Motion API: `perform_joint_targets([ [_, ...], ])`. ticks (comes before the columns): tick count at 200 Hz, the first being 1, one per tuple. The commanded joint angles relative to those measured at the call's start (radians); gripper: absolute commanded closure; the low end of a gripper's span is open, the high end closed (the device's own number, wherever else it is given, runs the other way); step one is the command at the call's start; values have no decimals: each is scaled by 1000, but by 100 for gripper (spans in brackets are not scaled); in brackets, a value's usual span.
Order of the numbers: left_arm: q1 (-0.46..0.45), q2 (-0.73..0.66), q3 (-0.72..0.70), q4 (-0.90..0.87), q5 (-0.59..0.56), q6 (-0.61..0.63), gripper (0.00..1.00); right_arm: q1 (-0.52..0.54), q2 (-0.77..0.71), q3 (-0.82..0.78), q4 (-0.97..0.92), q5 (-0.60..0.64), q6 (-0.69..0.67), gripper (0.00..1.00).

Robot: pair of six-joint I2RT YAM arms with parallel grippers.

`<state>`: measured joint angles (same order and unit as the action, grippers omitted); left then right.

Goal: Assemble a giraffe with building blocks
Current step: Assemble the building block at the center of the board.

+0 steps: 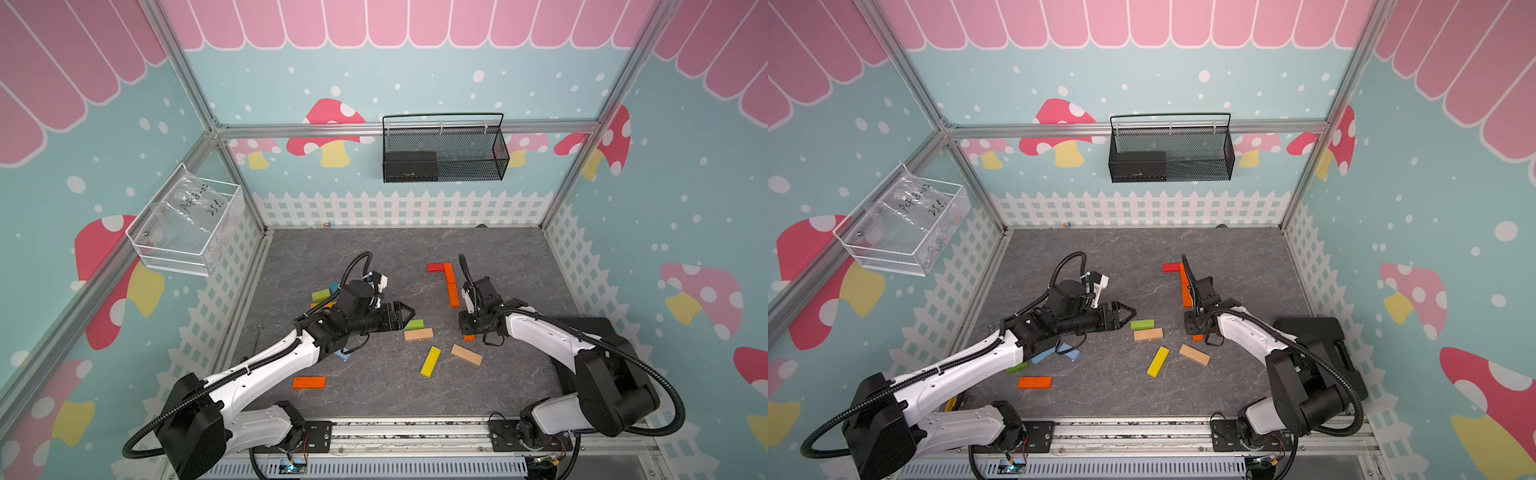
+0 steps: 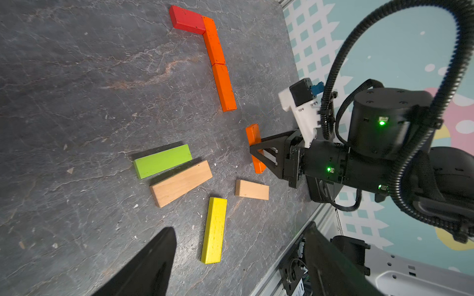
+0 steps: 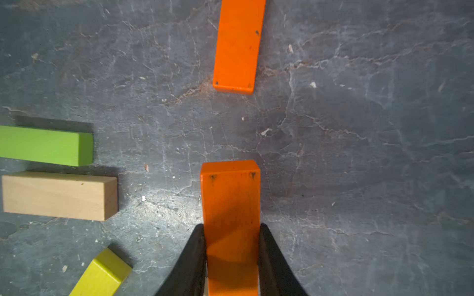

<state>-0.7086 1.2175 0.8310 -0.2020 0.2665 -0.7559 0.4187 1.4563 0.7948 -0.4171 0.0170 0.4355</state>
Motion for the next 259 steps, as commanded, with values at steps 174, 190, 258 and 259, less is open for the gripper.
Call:
perform_joint_targets([
  [174, -4, -36, -19, 23, -16, -7, 18, -17, 165, 37, 109, 14, 116, 80],
  [190, -4, -37, -20, 22, -12, -7, 18, -17, 174, 40, 109, 18, 115, 80],
  [258, -4, -16, -39, 56, 52, -17, 18, -17, 199, 49, 109, 18, 114, 71],
  [259, -5, -17, -39, 56, 52, -17, 18, -17, 199, 49, 109, 18, 114, 71],
])
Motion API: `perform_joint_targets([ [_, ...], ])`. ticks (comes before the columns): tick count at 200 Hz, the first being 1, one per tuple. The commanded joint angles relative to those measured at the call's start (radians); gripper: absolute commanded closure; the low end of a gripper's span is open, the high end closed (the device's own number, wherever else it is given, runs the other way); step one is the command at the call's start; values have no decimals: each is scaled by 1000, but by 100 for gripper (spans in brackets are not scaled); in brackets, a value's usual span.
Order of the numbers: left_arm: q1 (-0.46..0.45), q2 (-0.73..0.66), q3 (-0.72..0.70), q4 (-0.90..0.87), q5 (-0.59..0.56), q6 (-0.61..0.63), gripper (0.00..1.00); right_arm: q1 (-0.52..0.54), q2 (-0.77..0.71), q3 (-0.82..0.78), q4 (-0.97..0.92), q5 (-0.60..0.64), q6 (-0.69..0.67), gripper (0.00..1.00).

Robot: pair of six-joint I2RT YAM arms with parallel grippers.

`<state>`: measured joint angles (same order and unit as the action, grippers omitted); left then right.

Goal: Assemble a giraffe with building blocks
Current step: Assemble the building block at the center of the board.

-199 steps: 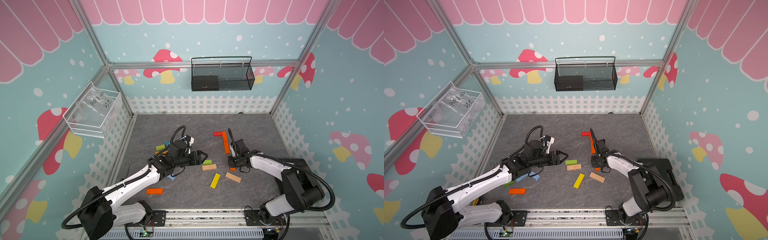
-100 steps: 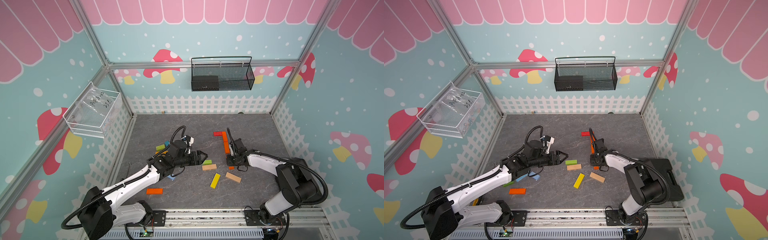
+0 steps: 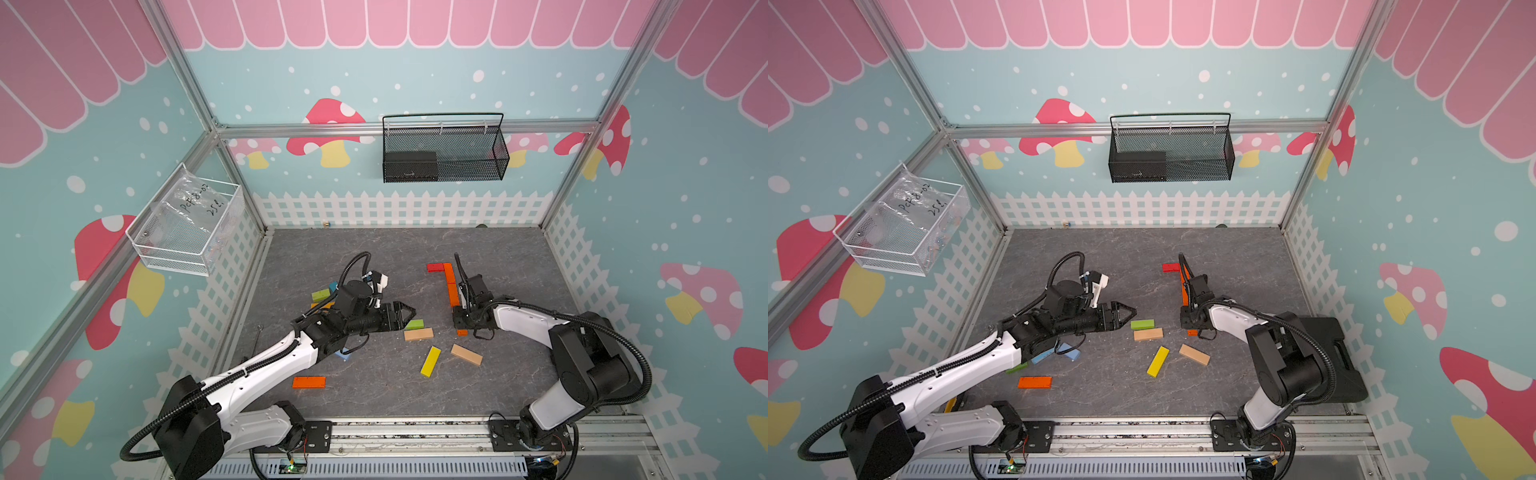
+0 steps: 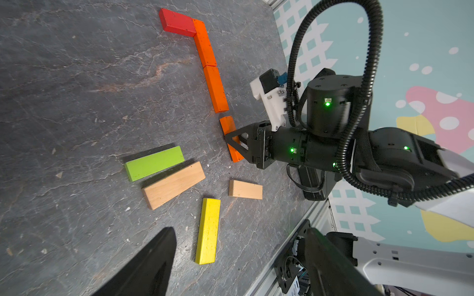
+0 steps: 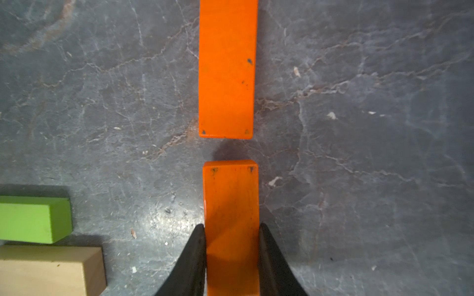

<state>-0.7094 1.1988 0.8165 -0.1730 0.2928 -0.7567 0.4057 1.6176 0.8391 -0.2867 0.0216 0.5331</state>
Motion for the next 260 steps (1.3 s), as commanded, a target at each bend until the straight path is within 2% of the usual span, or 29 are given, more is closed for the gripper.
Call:
perform_joint_targets([
  [1, -5, 1, -25, 27, 25, -17, 18, -4, 37, 5, -22, 13, 16, 71],
  [16, -5, 1, -29, 27, 21, -16, 18, -4, 41, 6, -22, 9, 15, 67],
  [31, -4, -1, -30, 26, 18, -15, 18, -4, 39, 6, -22, 10, 16, 58],
  [65, -3, -3, -33, 20, 13, -12, 18, -4, 29, 5, -28, 12, 13, 50],
  [74, -5, -2, -33, 20, 12, -13, 18, -4, 28, 6, -31, 11, 13, 51],
  [99, -3, -5, -33, 18, 11, -13, 18, -5, 28, 3, -32, 5, 10, 64],
  [130, -3, -8, -33, 15, 6, -10, 18, -4, 41, 10, -31, -9, 6, 71],
  [260, -3, -18, -31, -1, -7, 1, 18, -5, 77, 52, -35, -7, 17, 71],
])
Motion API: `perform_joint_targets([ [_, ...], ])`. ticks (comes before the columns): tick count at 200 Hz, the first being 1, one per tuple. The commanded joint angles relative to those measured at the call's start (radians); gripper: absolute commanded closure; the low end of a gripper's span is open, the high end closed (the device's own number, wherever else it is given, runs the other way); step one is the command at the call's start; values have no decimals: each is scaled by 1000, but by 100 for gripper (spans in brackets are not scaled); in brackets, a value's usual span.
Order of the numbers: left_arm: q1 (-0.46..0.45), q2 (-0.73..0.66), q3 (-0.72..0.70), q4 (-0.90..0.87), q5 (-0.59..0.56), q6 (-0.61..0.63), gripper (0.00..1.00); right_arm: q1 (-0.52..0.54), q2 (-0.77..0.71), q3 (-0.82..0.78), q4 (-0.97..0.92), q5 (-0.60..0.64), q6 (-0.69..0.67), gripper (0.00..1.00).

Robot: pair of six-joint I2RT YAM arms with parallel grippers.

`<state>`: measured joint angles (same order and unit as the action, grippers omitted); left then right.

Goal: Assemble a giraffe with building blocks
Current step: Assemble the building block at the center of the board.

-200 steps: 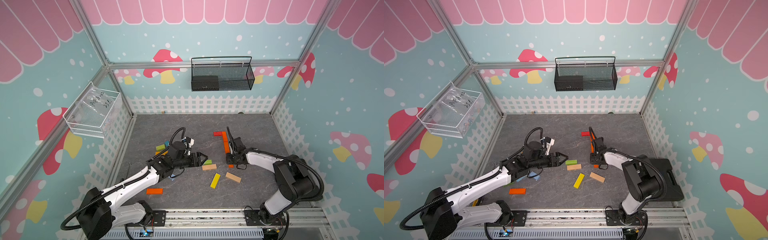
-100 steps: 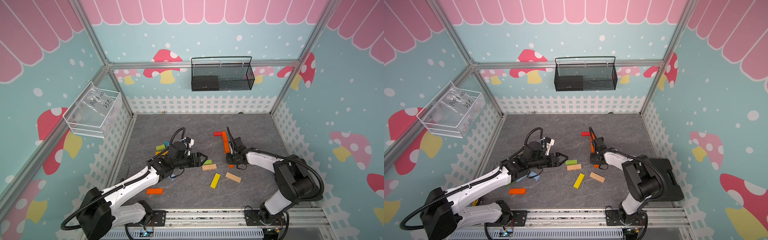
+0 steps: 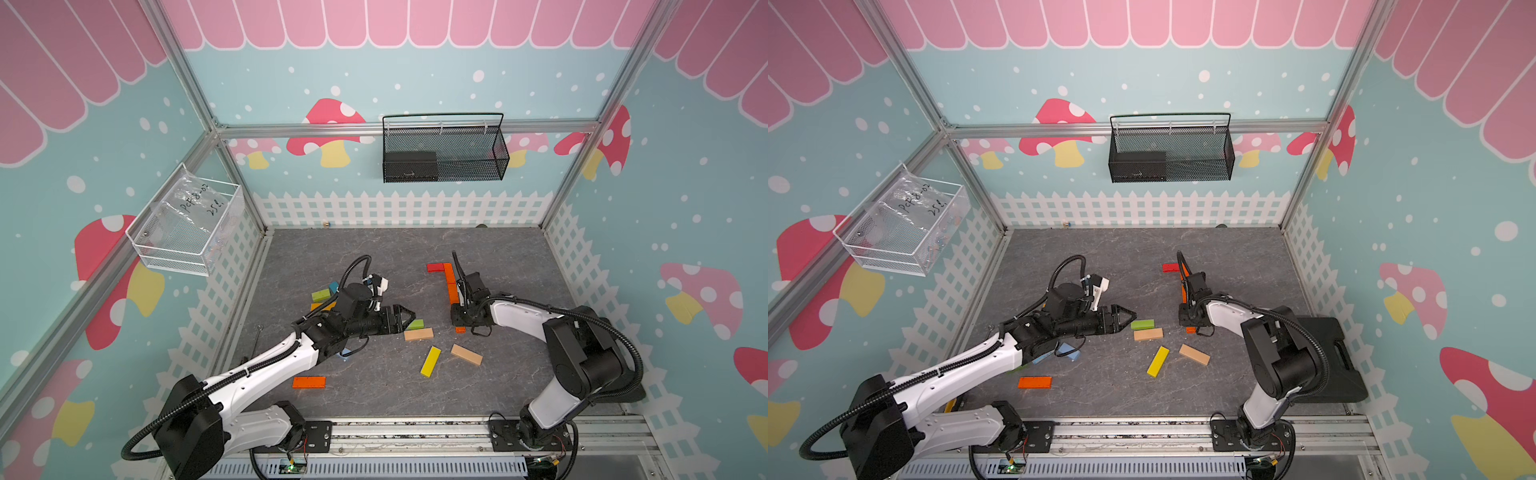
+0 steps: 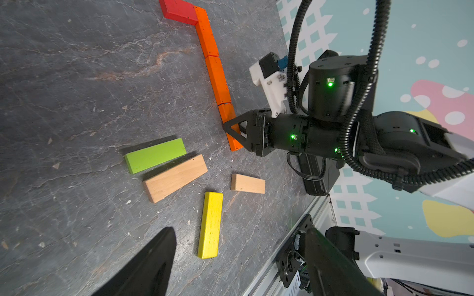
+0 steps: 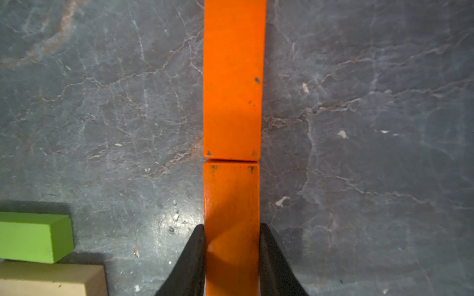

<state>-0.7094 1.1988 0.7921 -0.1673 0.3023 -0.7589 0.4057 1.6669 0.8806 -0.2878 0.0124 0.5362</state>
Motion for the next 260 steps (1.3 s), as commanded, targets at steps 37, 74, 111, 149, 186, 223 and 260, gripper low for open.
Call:
perform_joint_targets([
  [37, -3, -16, -6, -8, -19, 5, 18, -8, 31, 7, -34, 6, 13, 70],
  [74, -1, -21, -11, -10, -21, 6, 18, -19, 35, 12, -36, 4, 5, 69],
  [111, -2, -19, -11, -11, -22, 7, 18, -21, 37, 13, -36, 0, 7, 67],
  [149, -2, -18, -14, -9, -22, 7, 18, -21, 36, 15, -34, -2, 9, 63],
  [186, -1, -22, -17, -10, -23, 4, 18, -21, 31, 16, -34, -5, 10, 58],
  [223, -1, -24, -21, -9, -25, 3, 18, -21, 23, 21, -40, -7, 9, 52],
  [260, -1, -25, -20, -9, -23, 2, 18, -21, 14, 38, -56, -11, 5, 43],
])
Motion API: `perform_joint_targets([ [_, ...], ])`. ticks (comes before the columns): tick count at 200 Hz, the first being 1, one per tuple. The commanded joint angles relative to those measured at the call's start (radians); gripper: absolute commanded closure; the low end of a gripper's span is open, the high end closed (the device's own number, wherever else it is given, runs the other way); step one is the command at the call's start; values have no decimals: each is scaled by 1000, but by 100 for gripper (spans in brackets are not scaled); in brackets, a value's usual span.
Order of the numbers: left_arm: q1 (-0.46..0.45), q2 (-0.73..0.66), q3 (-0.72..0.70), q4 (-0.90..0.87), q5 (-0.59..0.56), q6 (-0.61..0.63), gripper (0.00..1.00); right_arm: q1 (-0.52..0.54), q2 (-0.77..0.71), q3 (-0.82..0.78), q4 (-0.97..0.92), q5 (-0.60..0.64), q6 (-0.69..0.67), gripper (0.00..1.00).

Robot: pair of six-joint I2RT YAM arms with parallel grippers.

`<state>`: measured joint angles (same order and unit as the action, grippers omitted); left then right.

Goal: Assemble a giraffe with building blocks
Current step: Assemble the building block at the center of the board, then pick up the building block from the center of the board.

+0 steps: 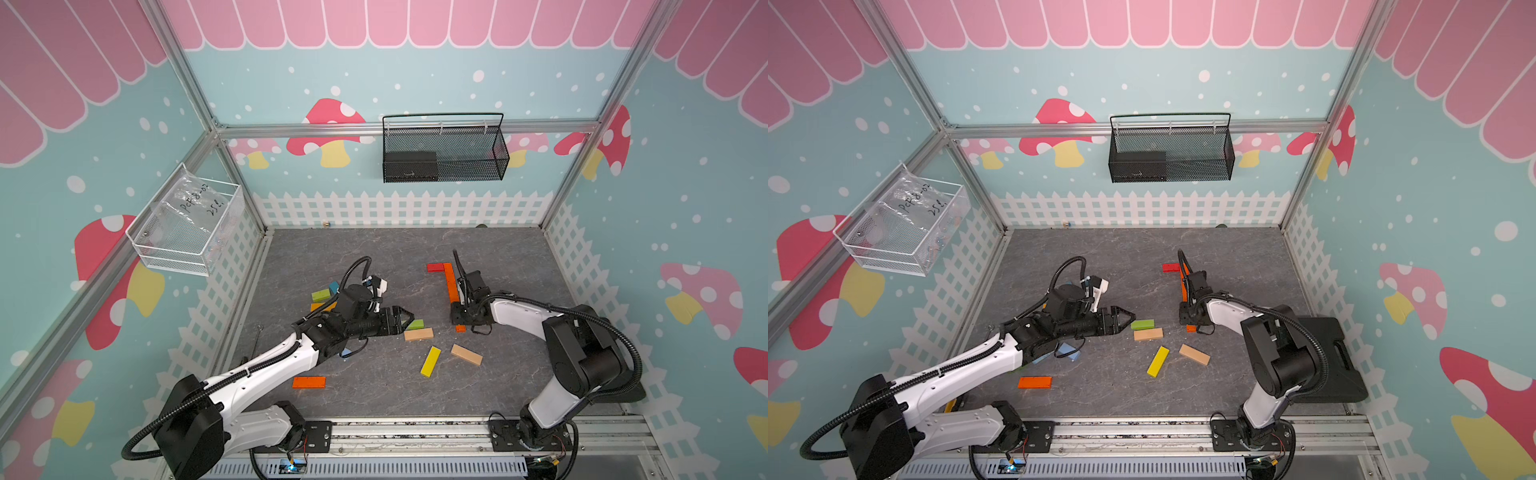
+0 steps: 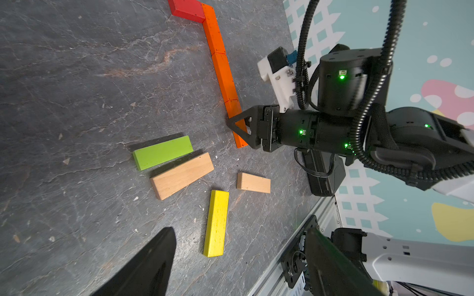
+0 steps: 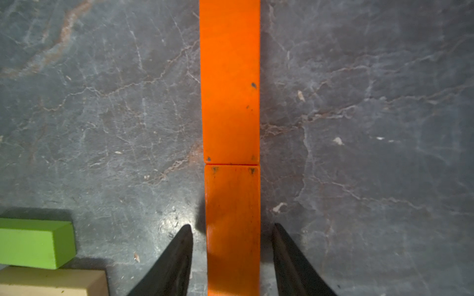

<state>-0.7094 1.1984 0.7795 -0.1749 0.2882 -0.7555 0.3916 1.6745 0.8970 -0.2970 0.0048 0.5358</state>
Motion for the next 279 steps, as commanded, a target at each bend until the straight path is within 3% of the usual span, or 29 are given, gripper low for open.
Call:
perform_joint_targets([
  [1, -1, -25, -8, -1, -9, -1, 18, -7, 6, 22, -47, -3, 6, 43],
  [83, 0, -42, 1, -35, -26, 10, 18, -7, -149, 138, -181, 24, -6, 32],
  [178, 29, -57, 78, -199, -110, 37, 18, 2, -333, 236, -378, -3, -52, 32],
  [227, 44, -69, 56, -254, -100, 19, 18, 136, -365, 128, -367, -3, 25, 31],
  [279, 53, -171, -25, -306, -121, -25, 18, 277, -290, 76, -307, -22, 99, 31],
])
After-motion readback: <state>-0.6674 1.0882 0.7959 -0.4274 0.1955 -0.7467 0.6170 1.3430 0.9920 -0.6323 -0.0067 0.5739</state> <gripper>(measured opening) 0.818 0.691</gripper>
